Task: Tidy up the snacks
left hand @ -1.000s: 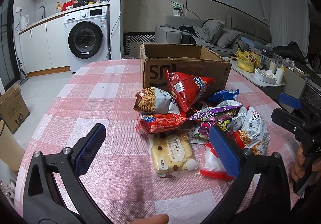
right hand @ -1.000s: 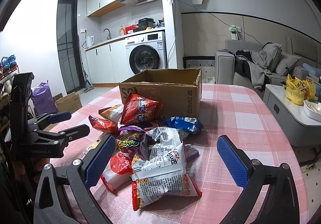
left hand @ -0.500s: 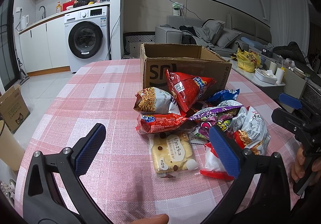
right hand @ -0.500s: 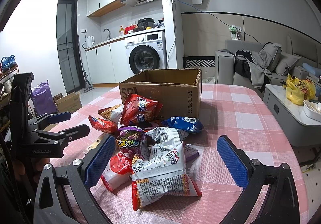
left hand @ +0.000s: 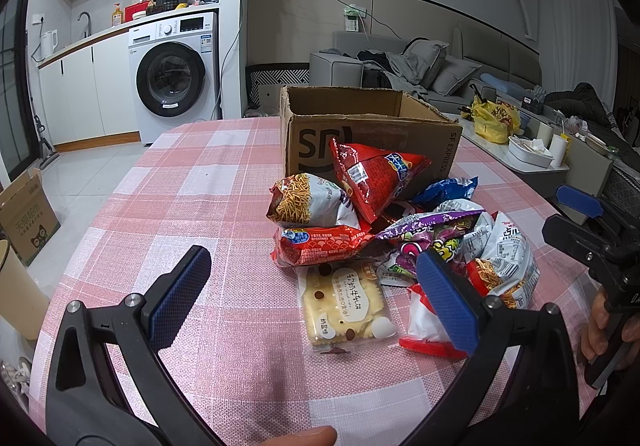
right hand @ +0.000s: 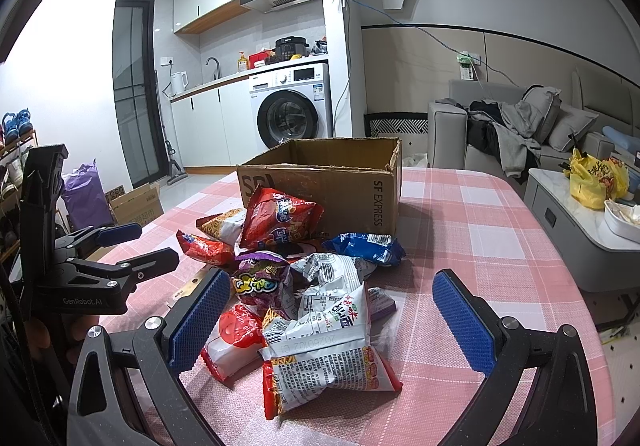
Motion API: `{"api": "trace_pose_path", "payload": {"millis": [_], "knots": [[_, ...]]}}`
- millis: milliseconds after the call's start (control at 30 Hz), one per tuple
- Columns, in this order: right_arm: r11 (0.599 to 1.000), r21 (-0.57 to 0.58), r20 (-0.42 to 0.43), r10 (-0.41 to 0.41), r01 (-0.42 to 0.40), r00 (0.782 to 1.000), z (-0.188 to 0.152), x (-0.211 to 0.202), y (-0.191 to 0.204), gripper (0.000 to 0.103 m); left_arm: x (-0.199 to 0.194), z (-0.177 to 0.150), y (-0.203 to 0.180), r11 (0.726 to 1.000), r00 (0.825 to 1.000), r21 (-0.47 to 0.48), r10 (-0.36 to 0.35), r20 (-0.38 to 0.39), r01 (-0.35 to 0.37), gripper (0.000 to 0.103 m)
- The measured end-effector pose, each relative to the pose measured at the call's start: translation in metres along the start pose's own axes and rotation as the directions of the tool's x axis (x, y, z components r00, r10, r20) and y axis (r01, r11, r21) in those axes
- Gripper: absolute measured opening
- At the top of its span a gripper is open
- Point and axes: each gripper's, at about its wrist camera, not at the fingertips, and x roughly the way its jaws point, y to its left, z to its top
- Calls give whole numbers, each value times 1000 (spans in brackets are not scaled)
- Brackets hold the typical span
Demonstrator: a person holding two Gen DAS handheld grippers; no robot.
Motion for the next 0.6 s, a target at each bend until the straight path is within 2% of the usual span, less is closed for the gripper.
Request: {"api": "trace_pose_path", "payload": {"millis": [600], "knots": [[1000, -3, -4, -1, 1, 1000, 0, 1, 1, 103, 4, -3, 3, 1000, 1000, -3, 2, -9, -2, 102]]}}
